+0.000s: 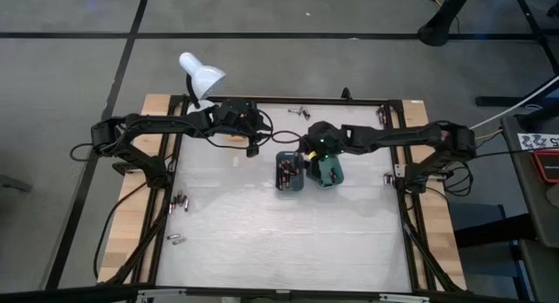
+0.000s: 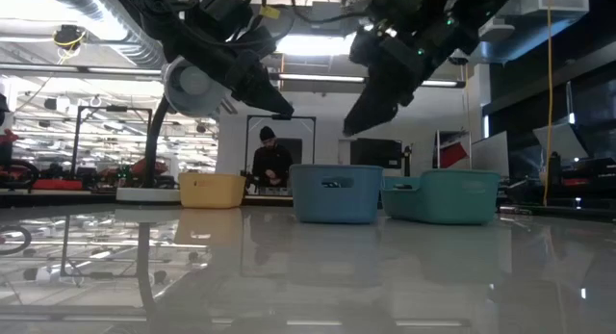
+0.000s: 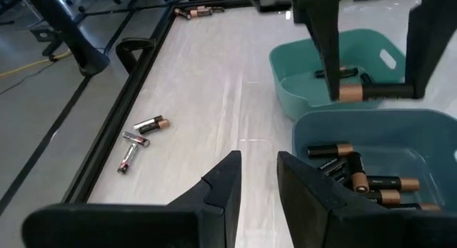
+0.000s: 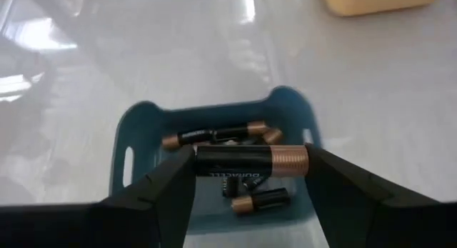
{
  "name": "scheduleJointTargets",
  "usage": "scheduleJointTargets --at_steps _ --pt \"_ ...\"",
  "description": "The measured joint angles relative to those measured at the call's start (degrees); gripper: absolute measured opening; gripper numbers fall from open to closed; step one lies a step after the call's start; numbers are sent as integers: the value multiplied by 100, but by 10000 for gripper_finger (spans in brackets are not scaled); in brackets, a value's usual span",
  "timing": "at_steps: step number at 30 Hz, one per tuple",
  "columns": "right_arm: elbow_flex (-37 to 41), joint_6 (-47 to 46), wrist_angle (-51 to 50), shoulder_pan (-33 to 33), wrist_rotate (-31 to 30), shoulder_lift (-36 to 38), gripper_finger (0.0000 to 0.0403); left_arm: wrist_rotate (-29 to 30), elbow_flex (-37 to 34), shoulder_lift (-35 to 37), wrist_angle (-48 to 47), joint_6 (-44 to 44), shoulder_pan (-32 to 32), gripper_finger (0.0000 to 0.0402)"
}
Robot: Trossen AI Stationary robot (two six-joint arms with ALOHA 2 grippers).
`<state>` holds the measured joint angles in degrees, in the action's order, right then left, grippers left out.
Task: Sort batteries
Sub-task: Put the black battery into the blue bin, then put the silver battery into the yellow bin
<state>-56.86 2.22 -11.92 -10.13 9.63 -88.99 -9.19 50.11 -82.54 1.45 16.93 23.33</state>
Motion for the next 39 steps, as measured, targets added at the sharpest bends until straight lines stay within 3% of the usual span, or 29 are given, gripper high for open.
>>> scheduleJointTargets --at_steps 7,16,30,33,39 --pt "0 142 341 0 138 -458 239 0 0 0 -49 46 0 81" --pt "-109 265 226 0 107 -485 243 -1 0 0 -30 132 37 81" --pt "-326 424 -170 0 -376 -424 361 0 0 0 -34 7 164 81" --pt "-326 420 -277 0 -719 -274 364 -2 0 0 -55 15 164 81" --pt "-330 460 -1114 -56 -2121 266 351 0 0 0 -92 17 164 81"
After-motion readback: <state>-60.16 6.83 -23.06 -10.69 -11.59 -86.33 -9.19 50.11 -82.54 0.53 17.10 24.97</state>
